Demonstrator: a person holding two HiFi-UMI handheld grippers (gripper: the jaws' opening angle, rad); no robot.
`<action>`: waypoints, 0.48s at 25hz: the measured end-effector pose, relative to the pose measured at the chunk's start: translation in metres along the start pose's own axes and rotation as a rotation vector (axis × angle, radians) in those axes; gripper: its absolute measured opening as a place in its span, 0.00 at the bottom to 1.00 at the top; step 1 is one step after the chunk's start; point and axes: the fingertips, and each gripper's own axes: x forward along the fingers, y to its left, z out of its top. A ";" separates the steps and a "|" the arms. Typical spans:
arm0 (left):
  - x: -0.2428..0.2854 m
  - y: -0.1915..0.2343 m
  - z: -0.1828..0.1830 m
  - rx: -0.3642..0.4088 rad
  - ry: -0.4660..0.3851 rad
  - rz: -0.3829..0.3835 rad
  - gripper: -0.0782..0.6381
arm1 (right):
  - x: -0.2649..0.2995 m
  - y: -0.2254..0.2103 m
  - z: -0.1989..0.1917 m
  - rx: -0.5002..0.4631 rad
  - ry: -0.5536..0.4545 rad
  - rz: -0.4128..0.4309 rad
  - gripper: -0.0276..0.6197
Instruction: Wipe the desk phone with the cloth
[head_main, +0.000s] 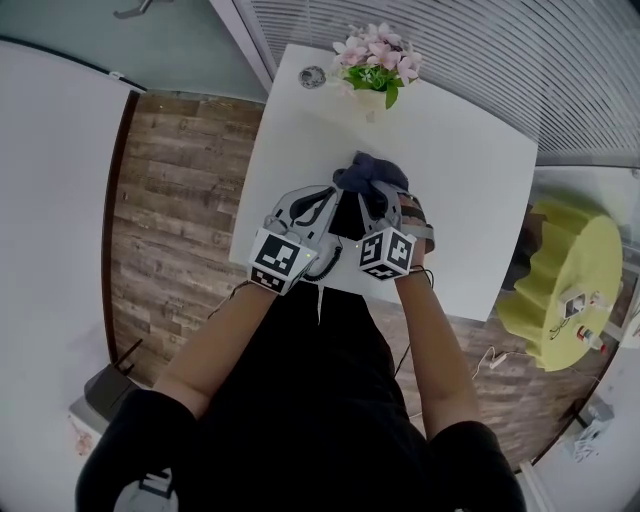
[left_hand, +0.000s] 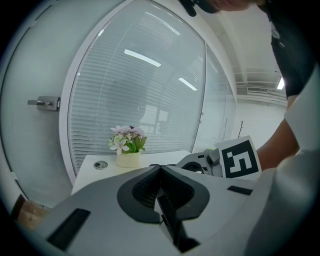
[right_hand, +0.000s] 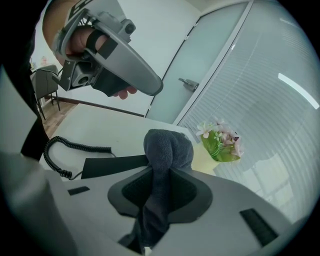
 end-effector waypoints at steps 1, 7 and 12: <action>-0.001 0.000 -0.002 0.002 0.003 -0.003 0.12 | 0.000 0.004 0.000 0.004 0.004 0.005 0.19; -0.005 -0.002 -0.014 0.006 0.022 -0.022 0.12 | -0.003 0.027 -0.004 0.026 0.031 0.031 0.19; -0.007 -0.004 -0.024 0.012 0.036 -0.045 0.12 | -0.005 0.049 -0.007 0.041 0.051 0.051 0.19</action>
